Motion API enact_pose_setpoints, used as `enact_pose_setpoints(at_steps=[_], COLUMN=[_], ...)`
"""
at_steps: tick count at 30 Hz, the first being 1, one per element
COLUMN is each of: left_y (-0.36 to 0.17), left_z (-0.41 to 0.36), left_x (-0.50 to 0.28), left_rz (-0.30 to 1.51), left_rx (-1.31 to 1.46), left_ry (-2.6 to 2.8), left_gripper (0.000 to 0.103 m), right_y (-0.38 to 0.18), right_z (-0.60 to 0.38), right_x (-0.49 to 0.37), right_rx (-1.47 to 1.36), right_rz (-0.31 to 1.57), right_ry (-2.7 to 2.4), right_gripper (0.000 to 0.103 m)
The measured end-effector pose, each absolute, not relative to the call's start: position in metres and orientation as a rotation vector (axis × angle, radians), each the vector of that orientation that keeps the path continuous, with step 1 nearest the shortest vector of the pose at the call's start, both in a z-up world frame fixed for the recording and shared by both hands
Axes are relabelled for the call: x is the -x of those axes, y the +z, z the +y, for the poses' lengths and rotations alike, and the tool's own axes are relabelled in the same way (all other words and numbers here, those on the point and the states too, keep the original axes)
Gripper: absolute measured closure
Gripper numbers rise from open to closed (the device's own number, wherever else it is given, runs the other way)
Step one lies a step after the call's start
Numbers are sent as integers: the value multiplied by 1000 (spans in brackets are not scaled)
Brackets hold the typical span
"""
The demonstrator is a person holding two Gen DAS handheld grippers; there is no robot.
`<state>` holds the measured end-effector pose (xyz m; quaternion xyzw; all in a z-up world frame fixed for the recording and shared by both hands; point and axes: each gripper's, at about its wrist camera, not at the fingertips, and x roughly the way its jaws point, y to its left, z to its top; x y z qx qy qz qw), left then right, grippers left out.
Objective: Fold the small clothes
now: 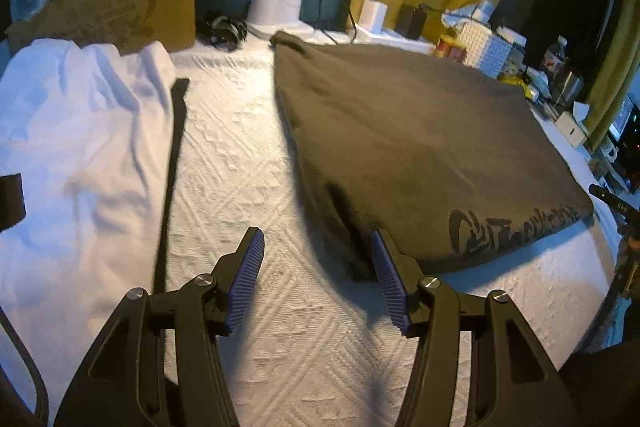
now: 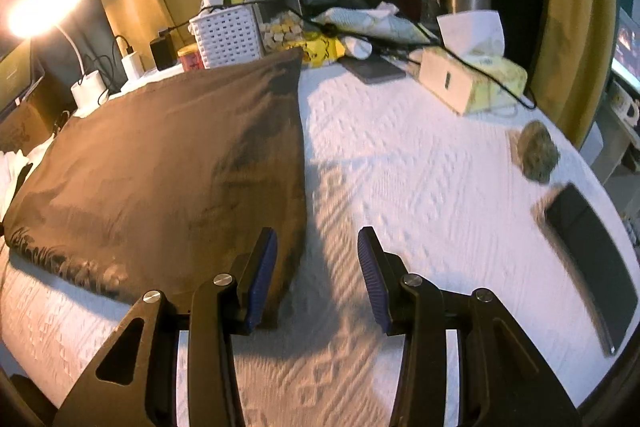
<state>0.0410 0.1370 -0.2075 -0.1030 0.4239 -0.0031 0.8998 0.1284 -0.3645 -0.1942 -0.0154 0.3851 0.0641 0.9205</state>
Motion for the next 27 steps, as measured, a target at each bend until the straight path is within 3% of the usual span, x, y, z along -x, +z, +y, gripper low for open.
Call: enact_pose_setpoints(at_steps=[10,12,27], left_y=[-207,-207,-210], left_z=[145,147,139], left_x=[-34,-33,-38], left_rz=[844,844,877], left_rx=[268,270,310], left_ry=[30,51,41], left_gripper=[49,63,63], right_y=[-204,-204,-208], right_z=[-373,-372,-362], right_x=[-117,-116,-116], right_rx=[-2,-2,6], right_rz=[820,820,824], right_ry=[127,128,152], right_gripper=[59,59,59])
